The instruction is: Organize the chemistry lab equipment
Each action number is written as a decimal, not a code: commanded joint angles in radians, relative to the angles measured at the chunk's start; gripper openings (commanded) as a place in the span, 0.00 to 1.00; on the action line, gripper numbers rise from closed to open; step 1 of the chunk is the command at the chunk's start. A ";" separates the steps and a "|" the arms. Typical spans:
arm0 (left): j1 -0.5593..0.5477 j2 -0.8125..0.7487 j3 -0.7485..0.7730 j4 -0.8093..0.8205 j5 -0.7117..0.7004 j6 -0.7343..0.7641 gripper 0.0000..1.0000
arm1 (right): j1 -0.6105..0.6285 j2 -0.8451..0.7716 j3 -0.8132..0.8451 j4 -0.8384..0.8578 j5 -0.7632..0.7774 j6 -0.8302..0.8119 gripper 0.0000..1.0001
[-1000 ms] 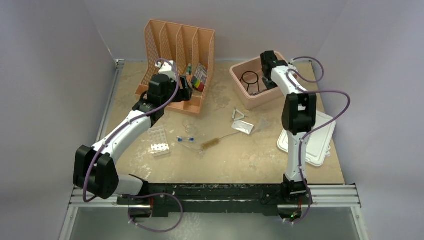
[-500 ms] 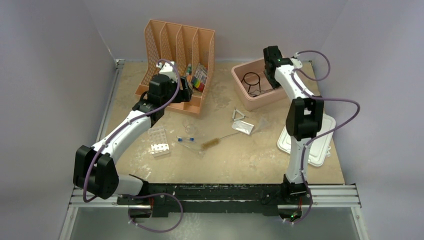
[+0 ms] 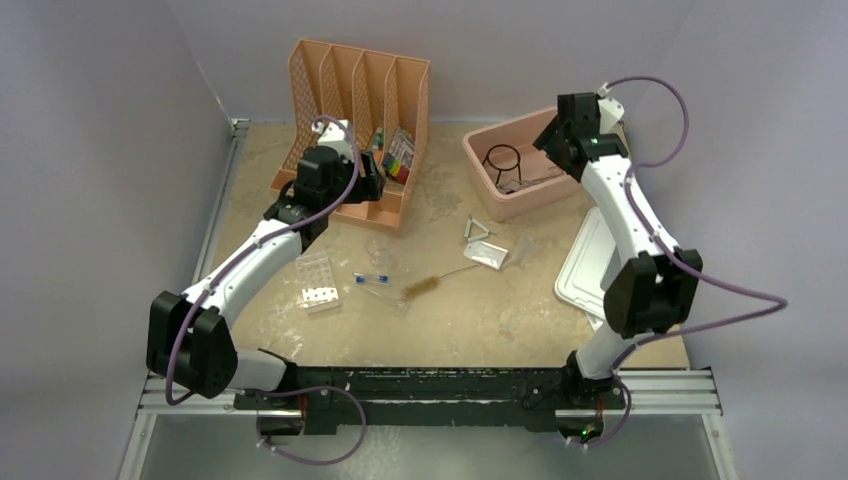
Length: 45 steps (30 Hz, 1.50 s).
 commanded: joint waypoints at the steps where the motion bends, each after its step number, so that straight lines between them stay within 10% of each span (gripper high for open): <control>1: 0.007 -0.003 0.059 0.015 -0.006 -0.001 0.69 | 0.000 -0.168 -0.159 0.032 -0.139 -0.123 0.74; 24: 0.007 0.060 0.127 0.032 -0.041 -0.051 0.68 | 0.111 -0.272 -0.784 0.243 -0.206 0.290 0.63; 45: 0.007 0.035 0.093 0.051 -0.007 -0.065 0.68 | 0.128 -0.103 -0.759 0.249 -0.117 0.370 0.37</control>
